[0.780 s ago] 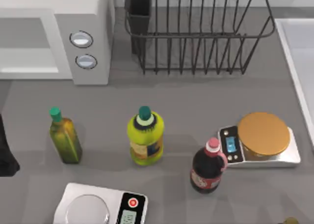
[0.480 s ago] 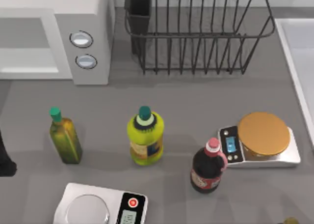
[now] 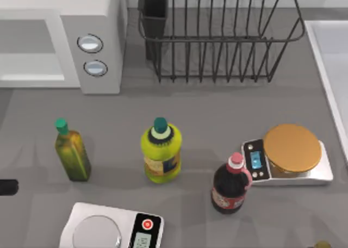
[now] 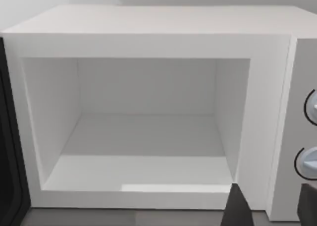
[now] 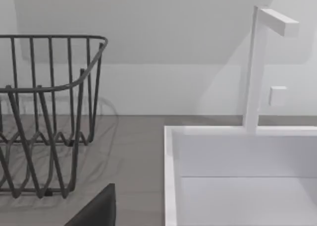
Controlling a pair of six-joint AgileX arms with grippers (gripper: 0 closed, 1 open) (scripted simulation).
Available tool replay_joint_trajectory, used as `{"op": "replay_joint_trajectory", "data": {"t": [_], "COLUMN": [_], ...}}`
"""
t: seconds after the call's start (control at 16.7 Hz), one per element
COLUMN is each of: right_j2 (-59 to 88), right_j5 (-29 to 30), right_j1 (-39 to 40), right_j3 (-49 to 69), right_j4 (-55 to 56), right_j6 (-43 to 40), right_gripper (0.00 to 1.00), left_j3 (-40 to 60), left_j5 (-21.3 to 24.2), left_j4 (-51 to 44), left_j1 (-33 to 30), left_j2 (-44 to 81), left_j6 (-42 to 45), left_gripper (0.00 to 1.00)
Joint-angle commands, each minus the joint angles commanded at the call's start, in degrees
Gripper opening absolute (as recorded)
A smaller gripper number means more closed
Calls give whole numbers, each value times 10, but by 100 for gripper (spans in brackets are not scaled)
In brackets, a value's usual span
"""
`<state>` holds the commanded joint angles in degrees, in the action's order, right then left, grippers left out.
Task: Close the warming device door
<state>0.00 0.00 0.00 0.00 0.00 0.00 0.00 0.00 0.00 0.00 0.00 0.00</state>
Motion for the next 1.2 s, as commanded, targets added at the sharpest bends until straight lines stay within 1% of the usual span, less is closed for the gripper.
{"op": "replay_joint_trajectory", "data": {"t": [0.06, 0.12, 0.66, 0.72, 0.9, 0.96, 1.2], "right_j2": [0, 0, 0, 0, 0, 0, 0], "right_j5": [0, 0, 0, 0, 0, 0, 0], "right_j1": [0, 0, 0, 0, 0, 0, 0], "right_j3": [0, 0, 0, 0, 0, 0, 0], "right_j4": [0, 0, 0, 0, 0, 0, 0], "right_j6": [0, 0, 0, 0, 0, 0, 0], "right_gripper": [100, 100, 100, 100, 100, 100, 100], "left_j3": [0, 0, -1, -6, -24, -28, -29], "left_j5": [0, 0, -2, -10, -60, -70, -74], "left_j4": [0, 0, 2, 10, 60, 70, 74], "left_j1": [0, 0, -2, -11, -60, -70, -73], "left_j2": [0, 0, 2, 8, 34, 41, 43], "left_j6": [0, 0, 0, 0, 1, 1, 0], "left_gripper": [2, 0, 0, 0, 0, 0, 0]}}
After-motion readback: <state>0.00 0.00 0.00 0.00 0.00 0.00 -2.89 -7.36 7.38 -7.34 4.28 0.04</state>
